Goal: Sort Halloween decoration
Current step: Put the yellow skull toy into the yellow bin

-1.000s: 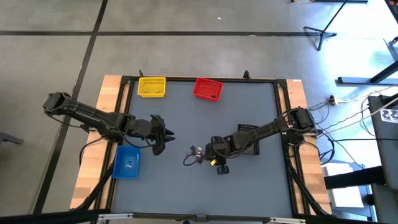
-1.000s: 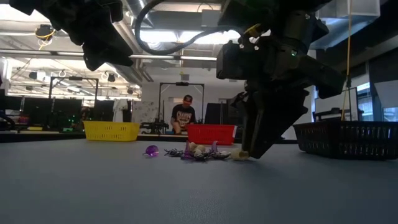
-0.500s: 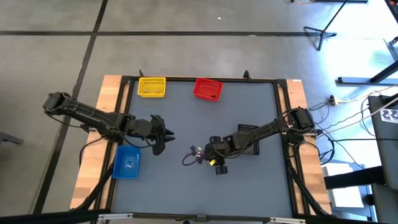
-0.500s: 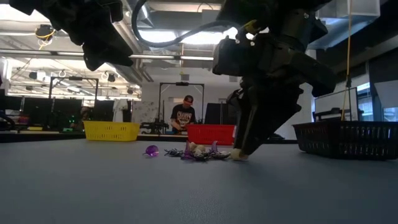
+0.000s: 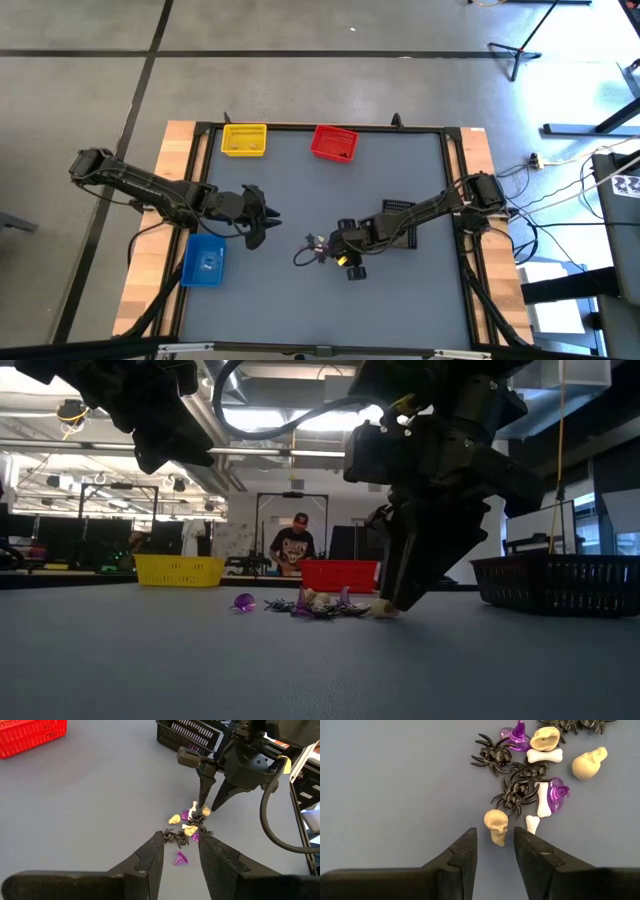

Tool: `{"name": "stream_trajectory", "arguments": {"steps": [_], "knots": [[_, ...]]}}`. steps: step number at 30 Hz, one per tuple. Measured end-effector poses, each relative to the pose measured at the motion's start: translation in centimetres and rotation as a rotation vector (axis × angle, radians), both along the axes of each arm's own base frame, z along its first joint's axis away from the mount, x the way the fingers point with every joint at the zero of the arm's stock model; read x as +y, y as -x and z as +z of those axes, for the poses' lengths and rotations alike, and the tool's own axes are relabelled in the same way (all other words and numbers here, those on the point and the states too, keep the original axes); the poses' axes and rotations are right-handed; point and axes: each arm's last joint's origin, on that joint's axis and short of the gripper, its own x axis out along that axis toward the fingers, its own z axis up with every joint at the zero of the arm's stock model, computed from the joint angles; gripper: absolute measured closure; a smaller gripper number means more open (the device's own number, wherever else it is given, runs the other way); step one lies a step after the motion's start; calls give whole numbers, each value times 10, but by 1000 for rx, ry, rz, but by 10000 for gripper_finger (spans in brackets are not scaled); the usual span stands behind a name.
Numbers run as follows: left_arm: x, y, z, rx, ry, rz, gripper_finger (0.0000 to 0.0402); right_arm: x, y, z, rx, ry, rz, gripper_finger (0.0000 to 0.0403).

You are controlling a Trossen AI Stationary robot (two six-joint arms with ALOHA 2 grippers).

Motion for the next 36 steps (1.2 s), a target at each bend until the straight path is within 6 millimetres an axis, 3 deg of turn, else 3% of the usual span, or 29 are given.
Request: {"name": "stream_trajectory", "arguments": {"steps": [6,18,30,36], "knots": [[0,0,0,0,0,0,286,0,-1,0,-9,-2,0,274],[0,0,0,0,0,0,286,2,-5,-18,26,0,4,276],[0,0,0,0,-1,0,286,3,-12,-11,24,-1,9,365],[0,0,0,1,-2,-1,286,5,-17,-4,11,-3,10,373]]}}
